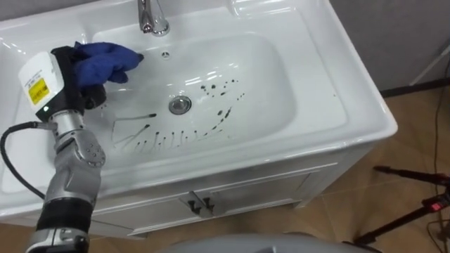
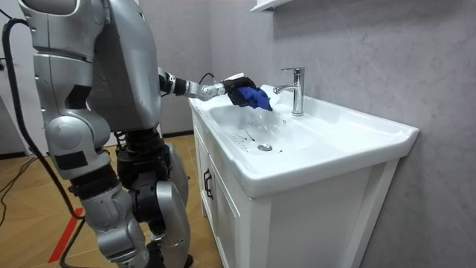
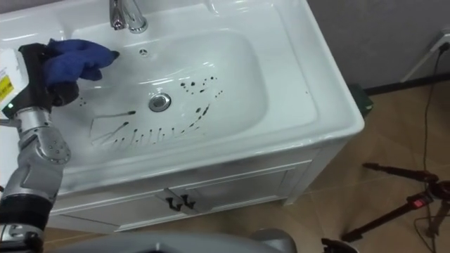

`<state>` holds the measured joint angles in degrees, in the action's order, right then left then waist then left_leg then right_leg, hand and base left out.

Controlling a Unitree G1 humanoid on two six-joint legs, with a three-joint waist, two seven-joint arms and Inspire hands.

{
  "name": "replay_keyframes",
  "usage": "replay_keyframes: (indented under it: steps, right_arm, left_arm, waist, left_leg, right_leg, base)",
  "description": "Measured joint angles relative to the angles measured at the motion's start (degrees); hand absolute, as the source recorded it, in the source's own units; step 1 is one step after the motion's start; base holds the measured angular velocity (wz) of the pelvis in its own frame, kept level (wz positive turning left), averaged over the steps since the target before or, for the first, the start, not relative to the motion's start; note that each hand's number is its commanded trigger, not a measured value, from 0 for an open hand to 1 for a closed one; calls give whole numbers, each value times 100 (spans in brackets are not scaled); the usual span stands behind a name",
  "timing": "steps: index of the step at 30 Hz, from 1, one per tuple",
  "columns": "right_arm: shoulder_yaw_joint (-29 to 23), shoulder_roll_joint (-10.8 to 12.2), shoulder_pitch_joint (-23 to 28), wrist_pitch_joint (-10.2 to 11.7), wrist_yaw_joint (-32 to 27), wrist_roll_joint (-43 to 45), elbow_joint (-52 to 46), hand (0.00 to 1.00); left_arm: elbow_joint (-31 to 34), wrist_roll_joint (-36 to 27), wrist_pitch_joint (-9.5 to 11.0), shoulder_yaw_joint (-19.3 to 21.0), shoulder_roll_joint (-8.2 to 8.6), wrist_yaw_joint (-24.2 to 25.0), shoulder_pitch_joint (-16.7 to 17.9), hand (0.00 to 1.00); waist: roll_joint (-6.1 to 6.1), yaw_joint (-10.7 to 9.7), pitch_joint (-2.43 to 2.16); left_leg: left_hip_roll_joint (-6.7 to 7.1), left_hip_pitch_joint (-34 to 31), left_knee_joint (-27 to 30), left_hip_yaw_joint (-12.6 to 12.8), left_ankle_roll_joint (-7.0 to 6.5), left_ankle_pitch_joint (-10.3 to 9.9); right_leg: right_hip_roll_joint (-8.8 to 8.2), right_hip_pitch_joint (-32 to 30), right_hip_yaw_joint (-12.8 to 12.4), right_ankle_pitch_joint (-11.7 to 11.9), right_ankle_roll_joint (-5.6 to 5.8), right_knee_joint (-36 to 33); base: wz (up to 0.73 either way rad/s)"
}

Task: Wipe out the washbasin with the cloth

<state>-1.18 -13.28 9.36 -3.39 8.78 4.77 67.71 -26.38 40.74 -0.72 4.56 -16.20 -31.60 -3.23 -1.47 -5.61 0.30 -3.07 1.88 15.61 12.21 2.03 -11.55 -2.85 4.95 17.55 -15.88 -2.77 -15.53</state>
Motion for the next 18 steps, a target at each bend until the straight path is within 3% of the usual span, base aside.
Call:
replay_keyframes:
  steps: [7,11,18]
  right_arm:
    - [-1,-3,-80,-52,20,37,132,0]
    - [-2,-5,-114,-118,30,68,148,0]
    - [-3,-16,-131,-166,1,176,134,0]
  left_arm:
    - [-4,1020,-68,-88,4,239,105,100]
    - [-145,1162,-202,-105,9,444,137,100]
    - [-975,1185,-424,-224,20,995,169,100]
  waist:
    - [-5,73,-5]
    - [-18,97,-7]
    - [-36,96,-6]
  left_leg:
    - [-7,-7,16,-12,0,0]
    - [-9,-12,15,-7,0,0]
    - [-9,-15,15,2,0,0]
  right_leg:
    - [9,14,24,2,-3,-2]
    - [9,5,20,2,-4,-14]
    - [7,-3,4,0,-3,13]
  base:
    - [0]
    - [0]
    - [0]
